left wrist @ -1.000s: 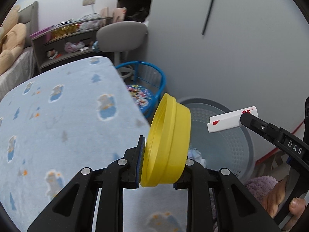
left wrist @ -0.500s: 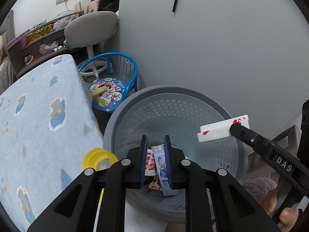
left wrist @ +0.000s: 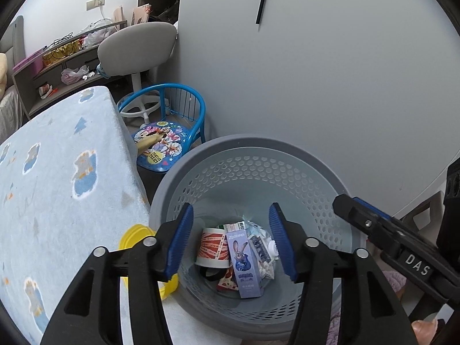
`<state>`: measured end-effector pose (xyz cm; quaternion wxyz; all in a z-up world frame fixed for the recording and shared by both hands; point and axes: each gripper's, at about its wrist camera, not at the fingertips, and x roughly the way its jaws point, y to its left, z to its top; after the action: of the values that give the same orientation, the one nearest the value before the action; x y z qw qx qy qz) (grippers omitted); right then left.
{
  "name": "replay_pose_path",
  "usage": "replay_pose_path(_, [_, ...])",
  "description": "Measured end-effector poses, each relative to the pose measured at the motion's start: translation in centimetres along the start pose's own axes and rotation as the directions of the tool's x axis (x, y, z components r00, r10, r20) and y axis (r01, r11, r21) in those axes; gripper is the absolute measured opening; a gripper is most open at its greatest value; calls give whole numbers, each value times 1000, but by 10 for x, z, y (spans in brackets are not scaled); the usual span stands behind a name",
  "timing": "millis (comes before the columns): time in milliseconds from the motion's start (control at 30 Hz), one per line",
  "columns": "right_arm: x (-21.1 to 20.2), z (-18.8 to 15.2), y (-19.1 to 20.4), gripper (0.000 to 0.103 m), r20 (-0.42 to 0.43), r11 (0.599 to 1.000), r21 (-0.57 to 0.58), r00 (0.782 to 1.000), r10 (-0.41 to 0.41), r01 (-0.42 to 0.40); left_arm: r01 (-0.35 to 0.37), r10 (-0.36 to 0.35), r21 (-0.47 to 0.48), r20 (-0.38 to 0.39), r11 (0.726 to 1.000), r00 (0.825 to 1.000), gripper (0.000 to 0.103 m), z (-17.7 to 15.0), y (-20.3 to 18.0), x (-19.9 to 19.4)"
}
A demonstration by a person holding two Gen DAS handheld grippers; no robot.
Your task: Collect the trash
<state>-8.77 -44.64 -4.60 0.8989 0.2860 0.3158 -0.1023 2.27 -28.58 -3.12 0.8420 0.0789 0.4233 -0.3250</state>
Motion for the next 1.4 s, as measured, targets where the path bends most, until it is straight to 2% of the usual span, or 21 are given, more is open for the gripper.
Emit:
replay_pose_path(167, [-6,-2,2,59,20,1000,-11,1000,3,-2,-2,2,6,5,1000,1000,58,-3,-8,-3])
replay_pose_path(633, [-17,-13,6,68,49,1000,-12,999,17,-16,-20,20,5,36,1000,999,61,-9,-7,-20])
replay_pose_path(1000, [-18,-16,12,69,59,1000,-14,998,3,-2,-83,85,-47,33,995,996,62,-19,33,-31])
replay_pose_path(1233, [-18,-18,15,69,69,1000,-20,998,-4,6,-139,138,-76,-15,987,990,61,-38,69,-25])
replay_pose_path(1400, [-17,-18,15,69,69,1000,-19,998,-4,5,-137,134,-87,-40,987,990,62,-41,75,-15])
